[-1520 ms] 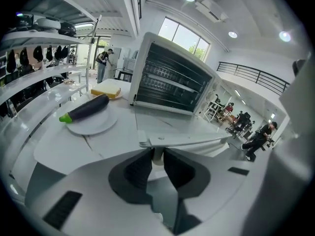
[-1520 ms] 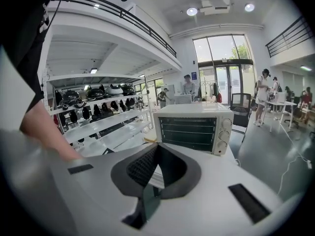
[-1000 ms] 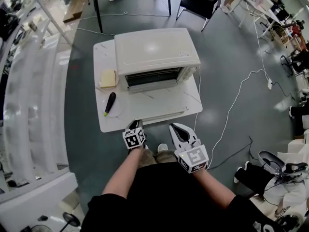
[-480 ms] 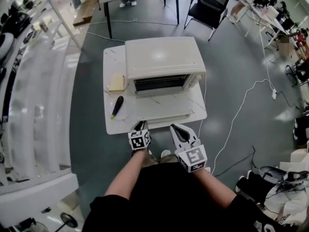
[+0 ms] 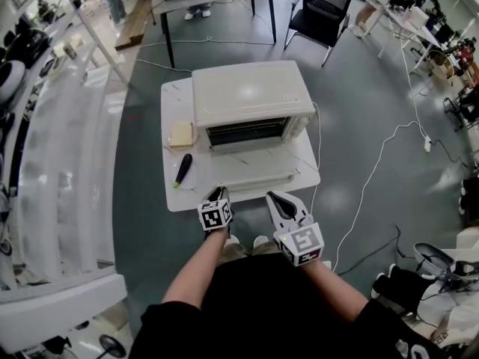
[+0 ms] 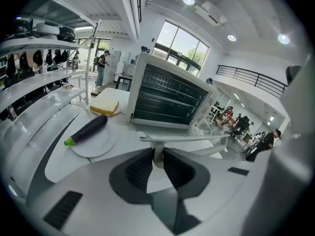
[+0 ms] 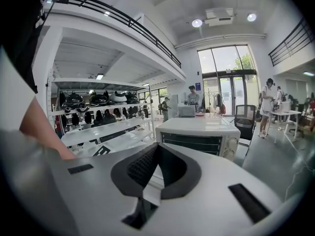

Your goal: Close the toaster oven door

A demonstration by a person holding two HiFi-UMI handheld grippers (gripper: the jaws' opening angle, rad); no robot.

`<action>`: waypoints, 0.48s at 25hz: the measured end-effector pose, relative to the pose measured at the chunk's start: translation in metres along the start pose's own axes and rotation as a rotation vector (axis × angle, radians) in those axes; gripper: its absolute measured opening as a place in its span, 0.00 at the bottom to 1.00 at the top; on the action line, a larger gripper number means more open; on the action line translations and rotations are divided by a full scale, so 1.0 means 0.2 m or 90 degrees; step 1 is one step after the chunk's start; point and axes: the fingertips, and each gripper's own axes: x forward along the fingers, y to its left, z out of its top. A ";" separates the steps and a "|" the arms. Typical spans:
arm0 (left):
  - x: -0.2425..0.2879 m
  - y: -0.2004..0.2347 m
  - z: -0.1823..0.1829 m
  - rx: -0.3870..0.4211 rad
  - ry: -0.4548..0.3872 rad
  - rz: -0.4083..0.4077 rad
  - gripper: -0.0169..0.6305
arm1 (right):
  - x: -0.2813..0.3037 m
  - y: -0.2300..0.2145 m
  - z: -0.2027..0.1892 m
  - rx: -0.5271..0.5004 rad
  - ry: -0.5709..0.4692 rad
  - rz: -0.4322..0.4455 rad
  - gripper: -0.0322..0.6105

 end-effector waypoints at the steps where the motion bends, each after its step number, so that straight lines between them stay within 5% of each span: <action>1: 0.00 0.00 0.01 -0.002 0.001 -0.002 0.15 | 0.00 0.00 0.00 0.005 -0.001 0.001 0.08; 12: -0.03 -0.03 0.10 0.032 0.001 0.007 0.15 | -0.04 -0.04 0.05 0.013 -0.020 -0.006 0.08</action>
